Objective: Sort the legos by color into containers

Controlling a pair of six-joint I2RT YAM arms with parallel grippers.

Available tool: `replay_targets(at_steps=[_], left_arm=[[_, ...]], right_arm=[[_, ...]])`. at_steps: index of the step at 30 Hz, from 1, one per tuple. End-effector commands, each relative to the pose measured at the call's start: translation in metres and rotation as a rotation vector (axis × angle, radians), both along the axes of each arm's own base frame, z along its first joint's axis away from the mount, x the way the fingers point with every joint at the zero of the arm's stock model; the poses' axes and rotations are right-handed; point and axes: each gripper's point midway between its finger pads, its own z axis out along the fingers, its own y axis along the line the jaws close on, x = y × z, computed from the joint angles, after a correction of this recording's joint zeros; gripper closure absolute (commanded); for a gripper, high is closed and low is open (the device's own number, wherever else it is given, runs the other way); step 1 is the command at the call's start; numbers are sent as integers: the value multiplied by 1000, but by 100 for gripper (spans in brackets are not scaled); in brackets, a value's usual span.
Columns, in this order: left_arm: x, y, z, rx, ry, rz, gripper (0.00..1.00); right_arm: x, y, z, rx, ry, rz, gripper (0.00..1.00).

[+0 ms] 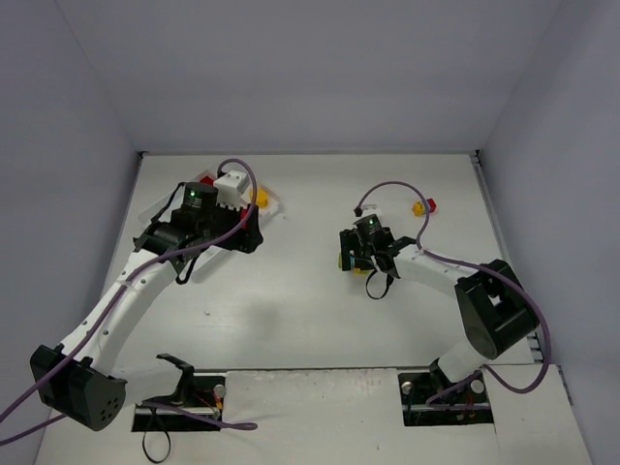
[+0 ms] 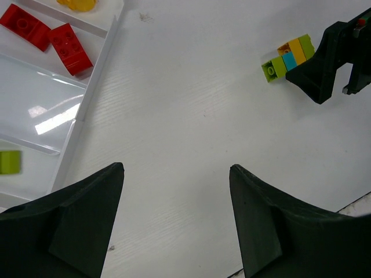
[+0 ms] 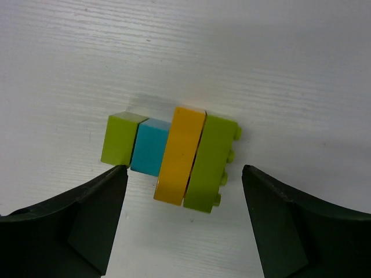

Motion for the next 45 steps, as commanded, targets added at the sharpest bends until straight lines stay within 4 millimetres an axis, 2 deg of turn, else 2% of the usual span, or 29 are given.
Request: replay_targets(at_steps=[1,8,14,15,16,18,21,26,32,34,35,39,45], left_arm=[[6,-2,25,-22,-89,-22,33],[5,-5,22,-24,-76,-32,33],[6,-6,18,-21,-59,-34,33],[6,-6,17,-21,-57,-33,33],[6,-6,17,-20,-56,-32,33],[6,-5,16,-17,-55,-29,33],[7,-4,15,-14,-53,-26,33],[8,-4,12,-7,-45,-22,33],[8,-4,10,-4,-41,-23,33],[8,-4,9,-1,-37,-24,33],[8,-4,9,1,-37,-24,33],[9,-3,6,8,-30,-21,33],[10,-3,-1,20,-11,-22,33]], right_arm=[[18,7,14,31,-40,-14,23],[17,10,1,26,0,-14,24],[15,16,7,51,-1,27,26],[13,17,7,61,4,32,37],[12,21,9,78,10,41,42],[7,33,12,133,31,75,46],[0,50,16,161,39,112,46],[-6,57,23,151,29,127,40],[-3,48,35,91,-5,137,32],[6,41,47,46,-55,142,29],[8,38,50,9,-69,172,22],[16,34,61,-89,-112,294,8],[11,33,49,-179,-85,534,5]])
